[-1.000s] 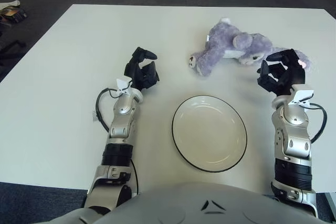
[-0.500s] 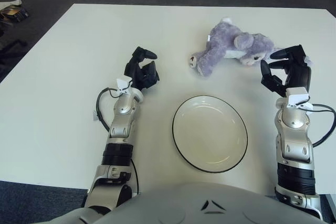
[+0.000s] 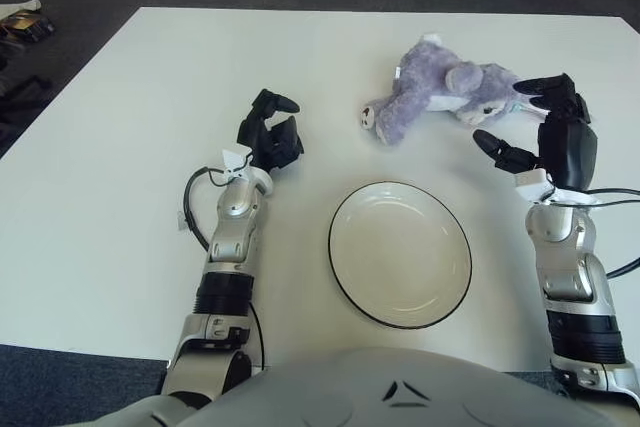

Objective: Put the doll into the plate.

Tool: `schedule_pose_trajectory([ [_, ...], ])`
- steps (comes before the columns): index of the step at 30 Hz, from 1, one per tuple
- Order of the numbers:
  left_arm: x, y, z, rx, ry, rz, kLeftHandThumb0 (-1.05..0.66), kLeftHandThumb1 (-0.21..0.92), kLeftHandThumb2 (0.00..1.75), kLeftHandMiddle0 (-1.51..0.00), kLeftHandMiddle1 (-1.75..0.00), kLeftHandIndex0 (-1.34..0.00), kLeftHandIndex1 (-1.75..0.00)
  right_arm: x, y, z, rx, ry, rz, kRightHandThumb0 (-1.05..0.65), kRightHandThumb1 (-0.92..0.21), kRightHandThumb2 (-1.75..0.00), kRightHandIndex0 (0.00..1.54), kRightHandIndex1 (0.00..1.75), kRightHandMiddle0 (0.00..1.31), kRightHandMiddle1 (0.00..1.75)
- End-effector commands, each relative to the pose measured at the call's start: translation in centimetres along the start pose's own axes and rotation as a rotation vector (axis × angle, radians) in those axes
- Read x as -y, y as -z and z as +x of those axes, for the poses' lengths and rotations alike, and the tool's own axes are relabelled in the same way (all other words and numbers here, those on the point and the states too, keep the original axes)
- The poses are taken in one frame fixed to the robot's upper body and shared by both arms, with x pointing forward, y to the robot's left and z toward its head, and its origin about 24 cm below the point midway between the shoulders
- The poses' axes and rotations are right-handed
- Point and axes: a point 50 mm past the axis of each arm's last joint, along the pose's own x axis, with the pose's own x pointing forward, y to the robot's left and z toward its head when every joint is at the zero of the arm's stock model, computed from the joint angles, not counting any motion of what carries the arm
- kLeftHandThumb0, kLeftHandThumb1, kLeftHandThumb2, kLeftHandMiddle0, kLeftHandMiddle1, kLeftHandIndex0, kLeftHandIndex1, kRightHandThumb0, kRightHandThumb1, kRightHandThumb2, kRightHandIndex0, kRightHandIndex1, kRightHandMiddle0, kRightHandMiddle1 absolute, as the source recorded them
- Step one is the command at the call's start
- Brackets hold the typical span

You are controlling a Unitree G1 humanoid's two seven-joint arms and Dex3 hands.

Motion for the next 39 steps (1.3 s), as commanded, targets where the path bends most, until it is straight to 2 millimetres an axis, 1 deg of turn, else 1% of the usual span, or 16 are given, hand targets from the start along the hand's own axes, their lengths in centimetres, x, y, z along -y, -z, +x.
schedule_pose_trajectory([
  [1, -0.4, 1.5, -1.0, -0.064, -0.015, 0.000, -0.39, 0.64, 0.90, -1.07, -1.75, -0.36, -1.75, 0.0, -0.3, 0.9, 0.071, 0.026, -0.049, -0.62, -0.45, -0.77, 0.11, 0.76, 0.00, 0.89],
  [6, -0.3, 1.6, -1.0, -0.064, -0.015, -0.001, -0.39, 0.64, 0.90, -1.08, -1.75, -0.36, -1.75, -0.1, -0.6, 1.3, 0.124, 0.059, -0.063, -0.60, -0.41, -0.80, 0.11, 0.75, 0.00, 0.85],
  [9, -0.3, 1.6, -1.0, -0.064, -0.016, 0.000, -0.39, 0.64, 0.90, -1.08, -1.75, -0.36, -1.75, -0.1, -0.7, 1.5, 0.148, 0.074, -0.102, -0.58, -0.38, -0.82, 0.10, 0.81, 0.00, 0.82],
  [11, -0.3, 1.6, -1.0, -0.065, -0.017, 0.000, -0.39, 0.64, 0.90, -1.09, -1.75, -0.36, -1.75, -0.1, -0.8, 1.7, 0.161, 0.081, -0.141, -0.63, -0.43, -0.78, 0.08, 0.82, 0.00, 0.79],
  [12, -0.3, 1.6, -1.0, -0.066, -0.017, 0.000, -0.39, 0.64, 0.90, -1.09, -1.75, -0.36, -1.75, -0.1, -0.8, 1.7, 0.165, 0.084, -0.155, -0.67, -0.47, -0.74, 0.07, 0.80, 0.00, 0.77],
  [14, -0.3, 1.6, -1.1, -0.068, -0.018, 0.001, -0.39, 0.64, 0.90, -1.09, -1.75, -0.36, -1.75, -0.1, -0.8, 2.0, 0.178, 0.089, -0.206, -0.70, -0.50, -0.70, 0.06, 0.77, 0.00, 0.75],
  [16, -0.3, 1.6, -1.1, -0.070, -0.020, 0.001, -0.39, 0.64, 0.90, -1.08, -1.75, -0.36, -1.75, -0.2, -0.8, 2.2, 0.189, 0.091, -0.252, -0.74, -0.55, -0.64, 0.04, 0.67, 0.00, 0.67],
  [23, -0.2, 1.6, -1.1, -0.056, -0.023, 0.001, -0.39, 0.64, 0.89, -1.07, -1.75, -0.36, -1.75, -0.2, -1.0, 2.7, 0.200, 0.076, -0.338, -0.81, -0.61, -0.56, 0.03, 0.50, 0.00, 0.50],
  [26, -0.1, 1.6, -1.1, -0.045, -0.021, 0.006, -0.39, 0.65, 0.89, -1.07, -1.75, -0.36, -1.75, -0.2, -1.1, 2.9, 0.197, 0.064, -0.366, -0.84, -0.63, -0.52, 0.03, 0.37, 0.00, 0.33],
  [27, -0.1, 1.6, -1.1, -0.041, -0.019, 0.008, -0.39, 0.65, 0.89, -1.07, -1.75, -0.36, -1.75, -0.2, -1.1, 3.0, 0.192, 0.055, -0.380, -0.84, -0.63, -0.51, 0.02, 0.35, 0.00, 0.31],
  [28, -0.1, 1.6, -1.1, -0.039, -0.018, 0.010, -0.39, 0.65, 0.89, -1.07, -1.75, -0.36, -1.75, -0.2, -1.2, 3.0, 0.188, 0.049, -0.390, -0.85, -0.64, -0.51, 0.02, 0.31, 0.00, 0.24],
  [29, -0.1, 1.6, -1.1, -0.037, -0.017, 0.011, -0.39, 0.65, 0.89, -1.07, -1.75, -0.36, -1.75, -0.2, -1.2, 3.1, 0.184, 0.042, -0.402, -0.85, -0.63, -0.50, 0.02, 0.29, 0.00, 0.22],
  [32, -0.1, 1.6, -1.1, -0.032, -0.015, 0.011, -0.39, 0.65, 0.89, -1.07, -1.75, -0.36, -1.75, -0.4, -1.2, 3.7, 0.160, 0.005, -0.442, -0.86, -0.62, -0.50, 0.01, 0.19, 0.00, 0.08],
  [34, -0.1, 1.7, -1.1, -0.030, -0.013, 0.011, -0.39, 0.65, 0.89, -1.07, -1.75, -0.36, -1.75, -0.4, -1.2, 4.1, 0.141, -0.022, -0.465, -0.86, -0.61, -0.51, 0.01, 0.15, 0.00, 0.04],
  [39, -0.1, 1.7, -1.1, -0.030, -0.012, 0.007, -0.39, 0.65, 0.89, -1.09, -1.75, -0.36, -1.75, -0.5, -1.4, 4.7, 0.117, -0.070, -0.505, -0.83, -0.57, -0.53, 0.00, 0.07, 0.00, 0.00],
])
